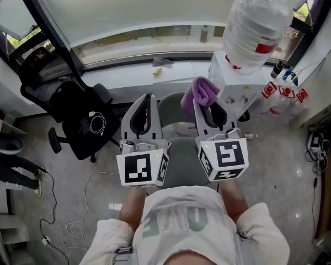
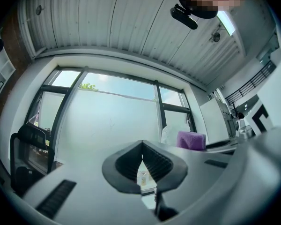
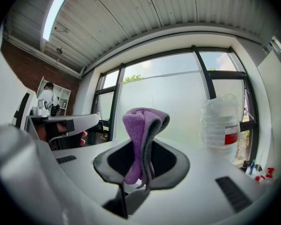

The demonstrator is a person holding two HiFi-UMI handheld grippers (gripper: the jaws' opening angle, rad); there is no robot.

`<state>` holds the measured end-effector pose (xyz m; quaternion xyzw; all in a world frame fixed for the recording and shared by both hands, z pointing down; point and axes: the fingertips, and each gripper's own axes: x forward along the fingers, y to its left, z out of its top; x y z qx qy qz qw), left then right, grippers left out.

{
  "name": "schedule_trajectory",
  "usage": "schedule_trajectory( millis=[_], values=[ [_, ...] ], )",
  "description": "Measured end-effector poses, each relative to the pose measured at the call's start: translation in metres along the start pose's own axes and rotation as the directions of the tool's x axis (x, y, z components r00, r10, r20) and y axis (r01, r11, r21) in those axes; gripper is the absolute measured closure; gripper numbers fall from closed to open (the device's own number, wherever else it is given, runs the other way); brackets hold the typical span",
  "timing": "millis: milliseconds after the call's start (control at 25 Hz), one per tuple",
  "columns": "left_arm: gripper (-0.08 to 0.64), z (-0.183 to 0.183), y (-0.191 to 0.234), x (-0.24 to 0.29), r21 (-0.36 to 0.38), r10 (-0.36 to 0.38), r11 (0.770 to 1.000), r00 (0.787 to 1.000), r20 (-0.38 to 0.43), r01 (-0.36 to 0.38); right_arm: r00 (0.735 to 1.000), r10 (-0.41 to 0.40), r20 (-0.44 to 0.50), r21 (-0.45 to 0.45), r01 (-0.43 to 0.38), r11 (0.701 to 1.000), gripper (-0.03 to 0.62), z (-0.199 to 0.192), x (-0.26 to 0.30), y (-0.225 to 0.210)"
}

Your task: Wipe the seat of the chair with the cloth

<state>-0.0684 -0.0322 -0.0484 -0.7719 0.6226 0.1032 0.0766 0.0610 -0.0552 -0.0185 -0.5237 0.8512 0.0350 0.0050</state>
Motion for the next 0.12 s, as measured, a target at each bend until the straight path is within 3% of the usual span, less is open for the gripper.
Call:
schedule_trajectory(
  millis=[120],
  values=[
    [0.548, -0.001, 0.0016, 0.0041, 0.002, 0.001, 1.0, 1.0, 0.003, -0.001, 1.0, -0.001, 0.008, 0.003, 0.001, 1.0, 0.505, 0.0007, 0.0045, -0.0025]
  ],
)
